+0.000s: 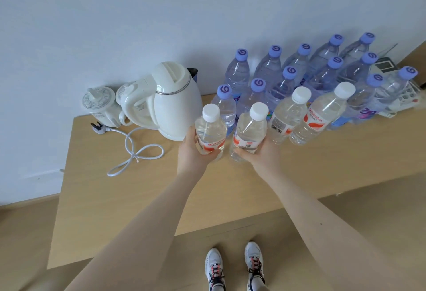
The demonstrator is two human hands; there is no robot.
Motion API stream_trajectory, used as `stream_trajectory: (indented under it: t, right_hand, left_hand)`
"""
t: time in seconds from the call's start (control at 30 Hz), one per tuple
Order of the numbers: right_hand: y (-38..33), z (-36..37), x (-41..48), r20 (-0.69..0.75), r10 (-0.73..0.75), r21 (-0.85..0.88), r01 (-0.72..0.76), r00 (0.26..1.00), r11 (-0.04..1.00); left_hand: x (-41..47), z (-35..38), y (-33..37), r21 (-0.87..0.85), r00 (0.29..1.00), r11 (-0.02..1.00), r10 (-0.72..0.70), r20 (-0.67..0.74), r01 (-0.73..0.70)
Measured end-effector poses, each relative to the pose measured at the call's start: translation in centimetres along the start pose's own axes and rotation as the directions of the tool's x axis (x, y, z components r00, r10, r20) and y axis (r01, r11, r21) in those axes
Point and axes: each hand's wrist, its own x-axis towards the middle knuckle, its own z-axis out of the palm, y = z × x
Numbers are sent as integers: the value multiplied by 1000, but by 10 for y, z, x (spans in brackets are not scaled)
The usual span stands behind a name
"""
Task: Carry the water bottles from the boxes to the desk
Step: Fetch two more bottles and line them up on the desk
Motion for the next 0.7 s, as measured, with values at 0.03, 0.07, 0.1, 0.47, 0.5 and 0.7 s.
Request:
stream_trajectory:
  t: [0.03,0.07,0.1,0.47,0.5,0.7]
  right_hand:
    - [-2,0,-2,-9,2,-1,-2,1000,1000]
    - [-4,1,-4,-17,4,1,-3,1000,1000]
    - [-5,1,-6,-21,4,6,-3,1000,1000]
    - [-8,-44,-69,74,104,-398,-67,992,915]
    - [-8,-55,-76,95,112,-458,-56,989,887]
    - [6,-147,-132,126,133,-699,-7,983,715]
  left_hand:
    - [-1,1,-1,-6,1000,1000,5,1,-5]
    - [-1,1,-2,-17,1000,1000,5,3,-5]
    - [-3,2,-3,-34,1000,999,-3,7,3]
    - [-55,-1,-7,430,954,868,-295,47,247]
    - [-62,3,1,484,957,846,-285,58,222]
    - [-118,62,63,717,946,696,-219,237,-19]
